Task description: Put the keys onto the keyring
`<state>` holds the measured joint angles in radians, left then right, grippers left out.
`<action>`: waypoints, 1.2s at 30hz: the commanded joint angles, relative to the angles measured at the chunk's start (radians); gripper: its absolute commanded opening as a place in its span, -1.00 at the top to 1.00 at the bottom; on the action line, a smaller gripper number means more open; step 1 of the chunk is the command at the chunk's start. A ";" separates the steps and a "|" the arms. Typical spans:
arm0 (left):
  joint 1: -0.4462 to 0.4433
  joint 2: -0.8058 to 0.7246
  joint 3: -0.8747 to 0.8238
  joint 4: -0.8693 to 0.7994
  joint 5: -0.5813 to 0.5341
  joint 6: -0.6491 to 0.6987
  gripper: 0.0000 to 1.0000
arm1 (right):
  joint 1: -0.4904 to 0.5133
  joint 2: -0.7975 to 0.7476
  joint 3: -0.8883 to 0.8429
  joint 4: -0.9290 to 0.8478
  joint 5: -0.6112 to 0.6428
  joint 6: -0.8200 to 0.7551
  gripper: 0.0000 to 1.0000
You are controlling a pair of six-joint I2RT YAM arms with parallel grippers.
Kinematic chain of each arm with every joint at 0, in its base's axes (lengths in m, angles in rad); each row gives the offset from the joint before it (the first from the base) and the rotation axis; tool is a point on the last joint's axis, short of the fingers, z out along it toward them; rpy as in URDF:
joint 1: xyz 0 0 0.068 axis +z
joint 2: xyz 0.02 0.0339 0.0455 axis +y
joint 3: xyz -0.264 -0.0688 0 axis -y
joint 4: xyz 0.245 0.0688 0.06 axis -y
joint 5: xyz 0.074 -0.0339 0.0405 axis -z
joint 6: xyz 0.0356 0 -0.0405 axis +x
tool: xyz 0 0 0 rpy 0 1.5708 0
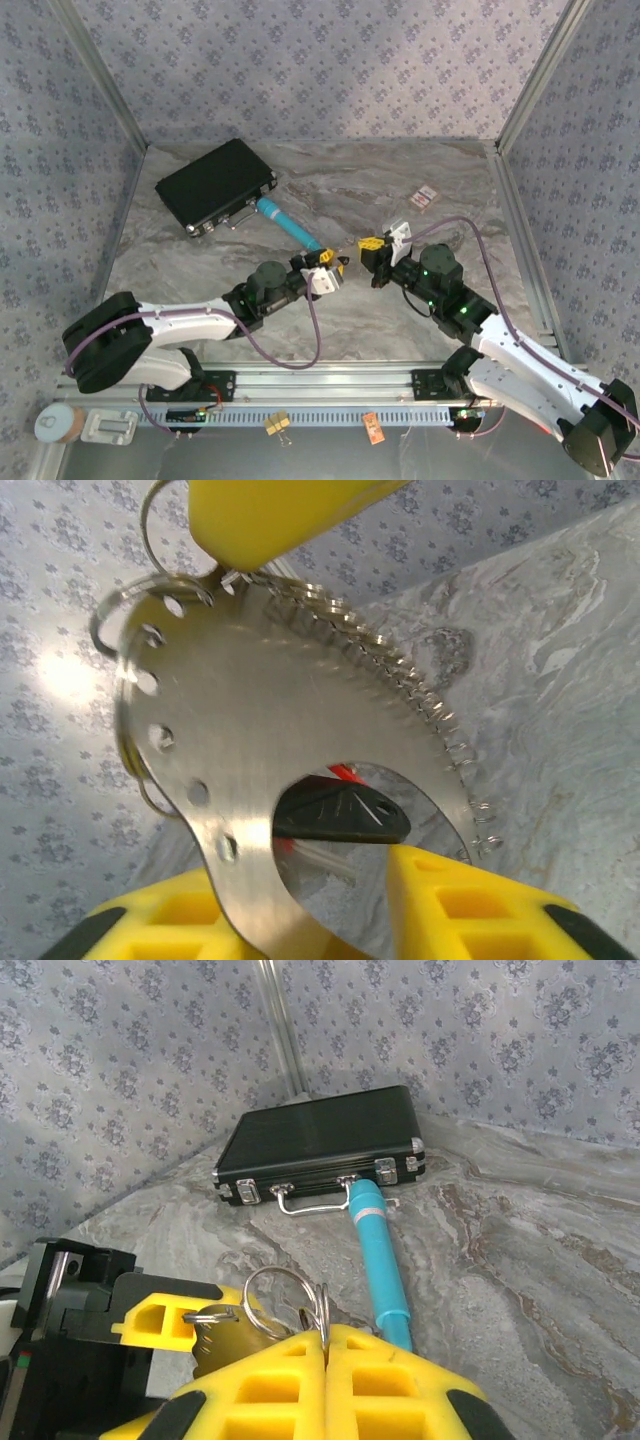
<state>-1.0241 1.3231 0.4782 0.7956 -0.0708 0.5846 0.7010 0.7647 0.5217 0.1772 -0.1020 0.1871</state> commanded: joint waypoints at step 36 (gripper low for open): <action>0.139 -0.203 0.063 -0.345 0.292 -0.295 0.40 | 0.032 0.092 -0.077 -0.091 -0.257 -0.476 1.00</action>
<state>-0.8951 1.1084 0.5179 0.4450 0.1223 0.3111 0.7235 0.8536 0.4400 0.0990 -0.3634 -0.2550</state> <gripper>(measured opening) 0.301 0.052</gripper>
